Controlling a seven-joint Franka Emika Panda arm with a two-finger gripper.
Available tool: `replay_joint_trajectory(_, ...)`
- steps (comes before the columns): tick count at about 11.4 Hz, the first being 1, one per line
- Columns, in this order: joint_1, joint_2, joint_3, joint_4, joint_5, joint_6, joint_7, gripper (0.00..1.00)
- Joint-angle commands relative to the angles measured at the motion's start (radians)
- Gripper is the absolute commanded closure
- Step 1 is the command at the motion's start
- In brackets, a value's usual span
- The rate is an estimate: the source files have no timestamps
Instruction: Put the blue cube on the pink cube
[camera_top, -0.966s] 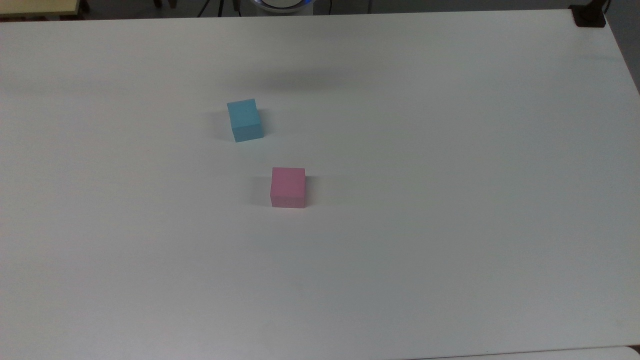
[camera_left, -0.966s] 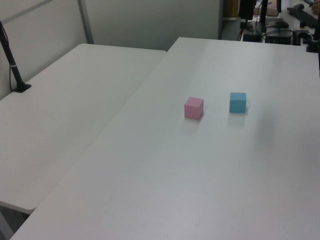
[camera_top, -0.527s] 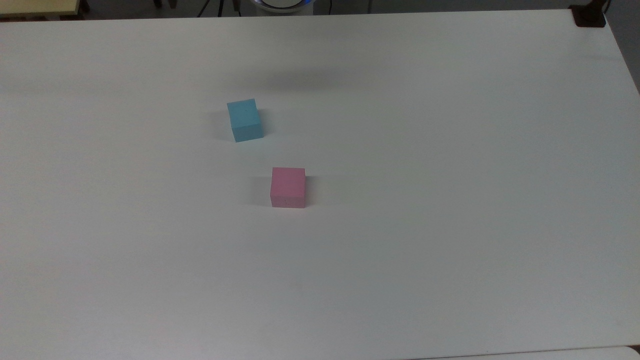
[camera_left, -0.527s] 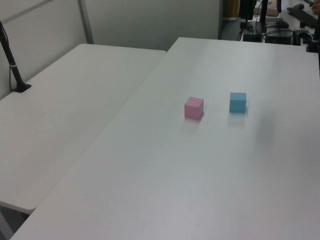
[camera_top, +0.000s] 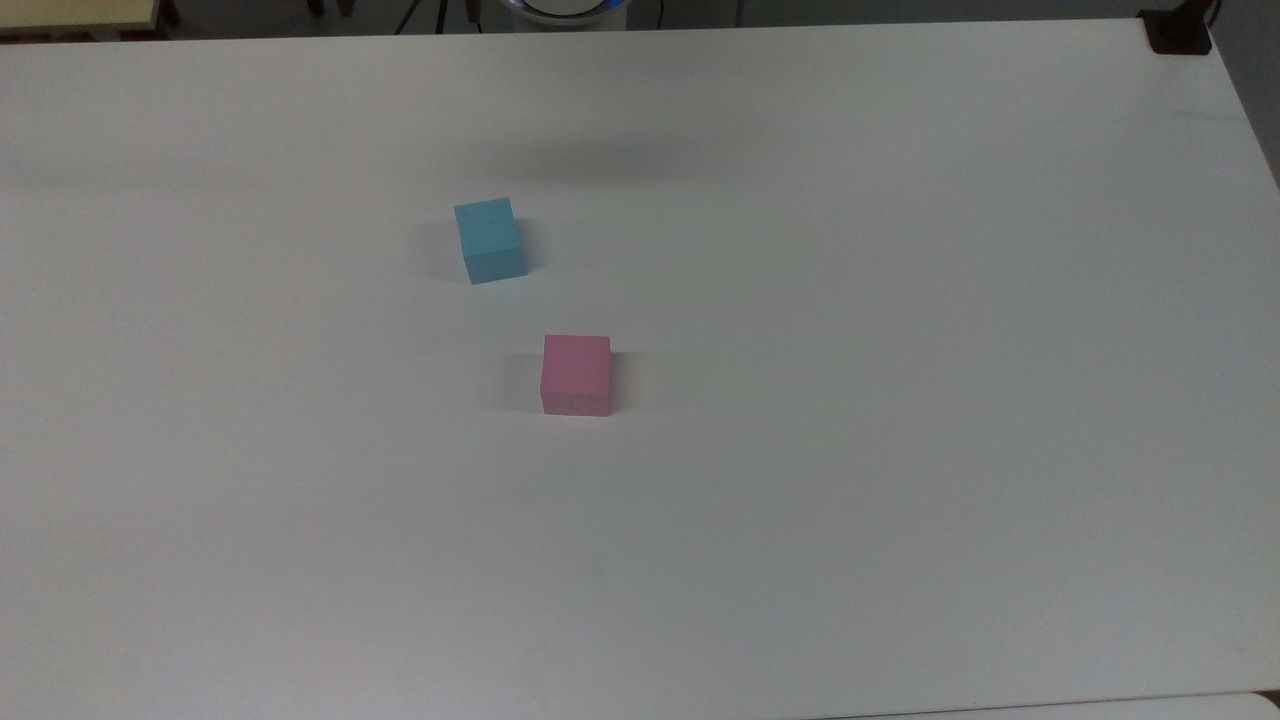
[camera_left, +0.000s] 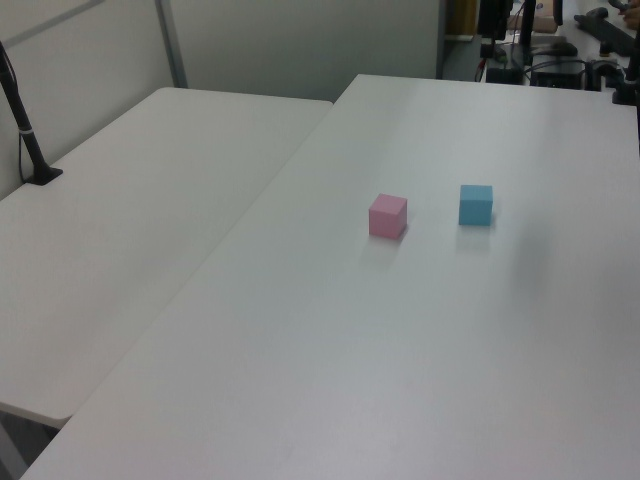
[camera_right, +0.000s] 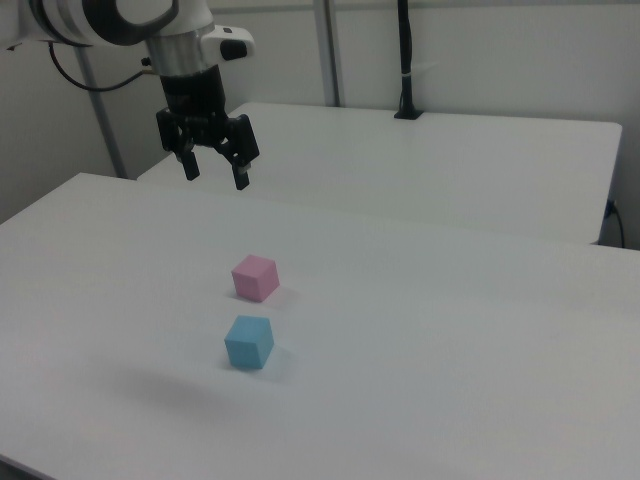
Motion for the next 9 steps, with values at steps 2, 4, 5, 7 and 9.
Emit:
replay_joint_trajectory(2, -0.006, -0.015, -0.004, -0.059, 0.0, 0.013, -0.274, 0.0)
replay_joint_trajectory(4, -0.018, -0.013, -0.004, -0.091, -0.056, 0.004, -0.395, 0.0)
replay_joint_trajectory(5, -0.021, -0.013, -0.004, -0.127, -0.081, 0.01, -0.4, 0.0)
replay_joint_trajectory(7, -0.03, -0.013, -0.004, -0.201, -0.096, 0.022, -0.397, 0.01)
replay_joint_trajectory(9, -0.03, 0.0, -0.004, -0.269, -0.098, 0.03, -0.379, 0.02)
